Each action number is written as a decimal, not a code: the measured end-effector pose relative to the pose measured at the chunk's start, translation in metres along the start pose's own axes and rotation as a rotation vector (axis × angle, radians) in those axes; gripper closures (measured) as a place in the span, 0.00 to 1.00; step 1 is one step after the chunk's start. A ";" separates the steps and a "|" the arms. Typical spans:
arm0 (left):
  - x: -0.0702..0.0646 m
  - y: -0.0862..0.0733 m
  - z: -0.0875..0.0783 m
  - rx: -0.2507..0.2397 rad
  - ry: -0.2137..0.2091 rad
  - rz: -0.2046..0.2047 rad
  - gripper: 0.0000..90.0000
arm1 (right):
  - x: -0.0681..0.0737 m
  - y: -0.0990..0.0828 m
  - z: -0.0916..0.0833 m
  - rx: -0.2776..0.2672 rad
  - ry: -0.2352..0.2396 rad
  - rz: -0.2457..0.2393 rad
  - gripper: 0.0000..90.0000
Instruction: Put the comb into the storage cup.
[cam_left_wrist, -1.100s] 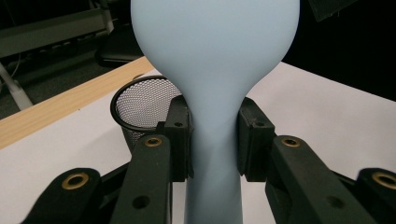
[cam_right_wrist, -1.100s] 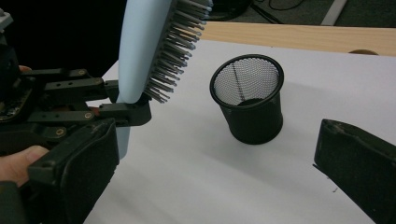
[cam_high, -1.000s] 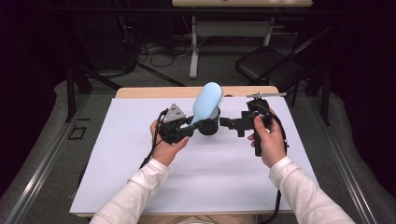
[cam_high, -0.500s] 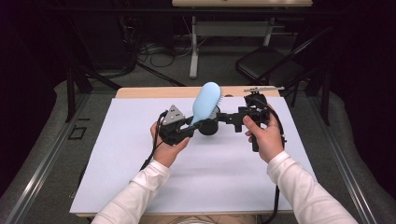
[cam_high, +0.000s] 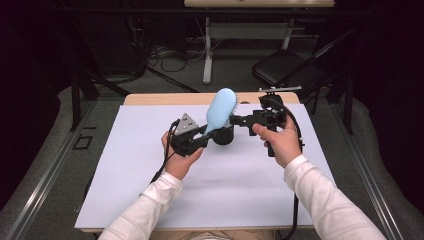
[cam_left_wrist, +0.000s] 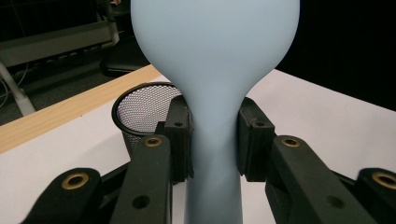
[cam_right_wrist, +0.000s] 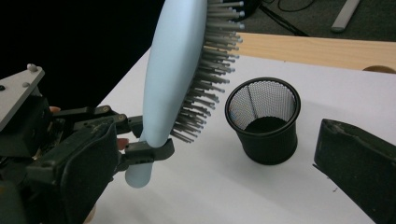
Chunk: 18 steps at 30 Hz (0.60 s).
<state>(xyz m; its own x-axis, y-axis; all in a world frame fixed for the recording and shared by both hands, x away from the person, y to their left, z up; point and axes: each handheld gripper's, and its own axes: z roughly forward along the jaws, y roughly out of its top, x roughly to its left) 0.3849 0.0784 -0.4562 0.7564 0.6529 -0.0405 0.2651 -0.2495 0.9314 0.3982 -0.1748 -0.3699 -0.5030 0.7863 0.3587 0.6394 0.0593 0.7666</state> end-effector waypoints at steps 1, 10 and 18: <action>0.000 0.000 0.000 0.001 0.000 0.001 0.78 | 0.000 0.001 0.000 -0.003 0.003 -0.004 0.00; -0.003 -0.001 0.001 0.005 -0.008 0.006 0.78 | 0.003 0.008 0.005 -0.015 0.021 -0.005 0.00; -0.003 -0.001 0.001 0.007 -0.012 0.010 0.78 | 0.000 0.014 0.010 -0.013 0.005 0.004 0.00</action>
<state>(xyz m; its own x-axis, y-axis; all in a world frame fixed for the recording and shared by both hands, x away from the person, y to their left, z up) 0.3828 0.0761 -0.4570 0.7661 0.6418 -0.0351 0.2611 -0.2609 0.9294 0.4129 -0.1678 -0.3649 -0.5037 0.7833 0.3644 0.6336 0.0482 0.7721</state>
